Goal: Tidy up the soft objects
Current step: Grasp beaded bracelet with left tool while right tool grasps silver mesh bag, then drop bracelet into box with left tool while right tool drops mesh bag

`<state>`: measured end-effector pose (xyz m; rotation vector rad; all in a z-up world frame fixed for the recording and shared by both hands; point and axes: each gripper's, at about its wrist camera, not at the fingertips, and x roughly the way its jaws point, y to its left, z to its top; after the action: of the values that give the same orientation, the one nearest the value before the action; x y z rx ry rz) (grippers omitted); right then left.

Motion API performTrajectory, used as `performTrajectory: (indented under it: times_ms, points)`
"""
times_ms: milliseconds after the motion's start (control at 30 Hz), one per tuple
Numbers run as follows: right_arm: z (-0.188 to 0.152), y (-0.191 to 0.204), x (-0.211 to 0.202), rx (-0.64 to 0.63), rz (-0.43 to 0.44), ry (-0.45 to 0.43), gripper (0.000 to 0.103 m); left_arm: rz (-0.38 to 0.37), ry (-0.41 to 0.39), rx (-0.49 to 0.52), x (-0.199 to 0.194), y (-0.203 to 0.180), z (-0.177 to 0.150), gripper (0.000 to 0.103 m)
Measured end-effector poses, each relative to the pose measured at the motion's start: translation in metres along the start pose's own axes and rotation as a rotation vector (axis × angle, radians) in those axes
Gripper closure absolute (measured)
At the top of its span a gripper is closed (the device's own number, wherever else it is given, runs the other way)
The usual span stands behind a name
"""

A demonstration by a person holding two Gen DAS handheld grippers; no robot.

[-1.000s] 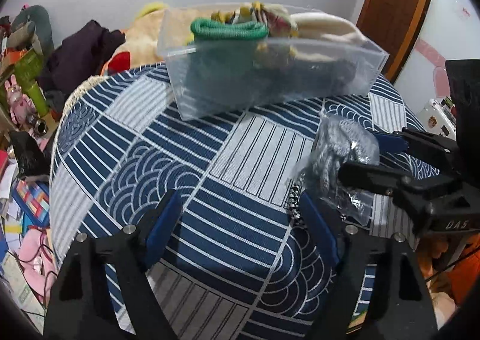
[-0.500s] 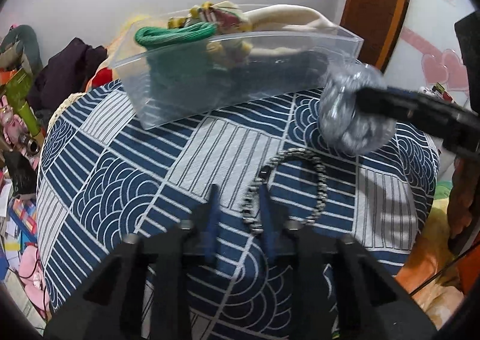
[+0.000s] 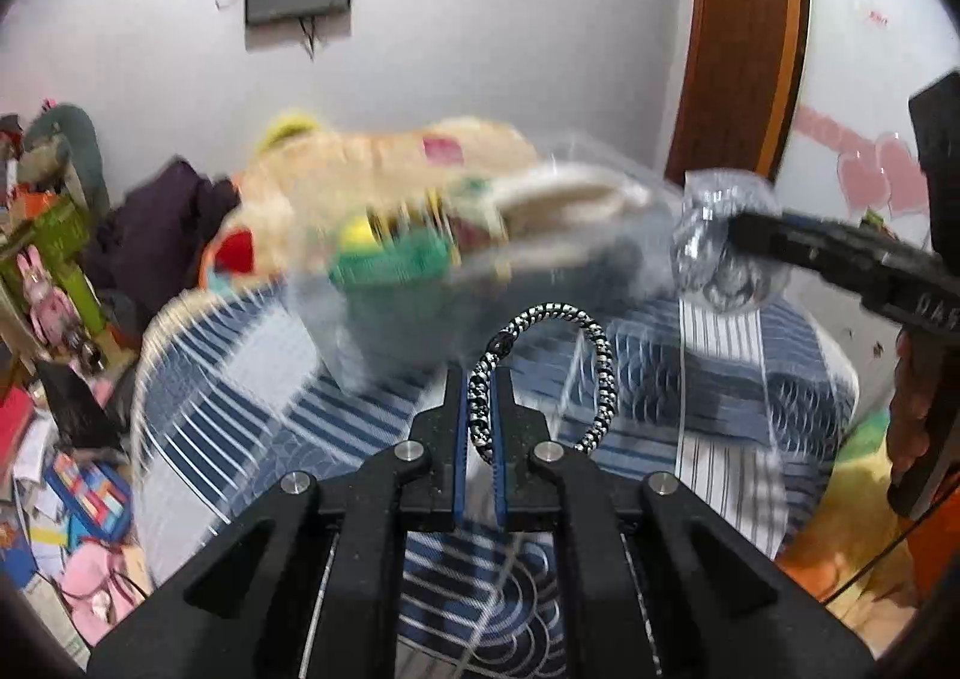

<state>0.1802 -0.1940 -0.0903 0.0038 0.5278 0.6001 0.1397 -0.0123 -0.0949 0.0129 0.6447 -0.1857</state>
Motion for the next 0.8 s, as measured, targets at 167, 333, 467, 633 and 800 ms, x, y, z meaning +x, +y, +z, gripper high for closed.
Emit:
performTrajectory:
  times_ms: [167, 333, 467, 633, 800]
  points:
    - [0.018, 0.002, -0.001, -0.010, -0.026, -0.064, 0.071, 0.015, -0.096, -0.015, -0.014, 0.011, 0.034, 0.097]
    - [0.034, 0.004, 0.010, -0.014, -0.036, -0.101, 0.071, 0.048, -0.148, -0.040, -0.008, 0.021, 0.059, 0.097]
    - [0.043, 0.005, 0.032, -0.012, -0.045, -0.090, 0.071, 0.070, -0.152, -0.066, 0.008, 0.030, 0.072, 0.097]
    - [0.040, 0.007, 0.063, -0.014, -0.065, -0.030, 0.071, 0.085, -0.103, -0.090, 0.037, 0.038, 0.074, 0.097]
    - [0.032, 0.005, 0.084, -0.011, -0.073, 0.033, 0.071, 0.081, -0.035, -0.118, 0.065, 0.046, 0.069, 0.097]
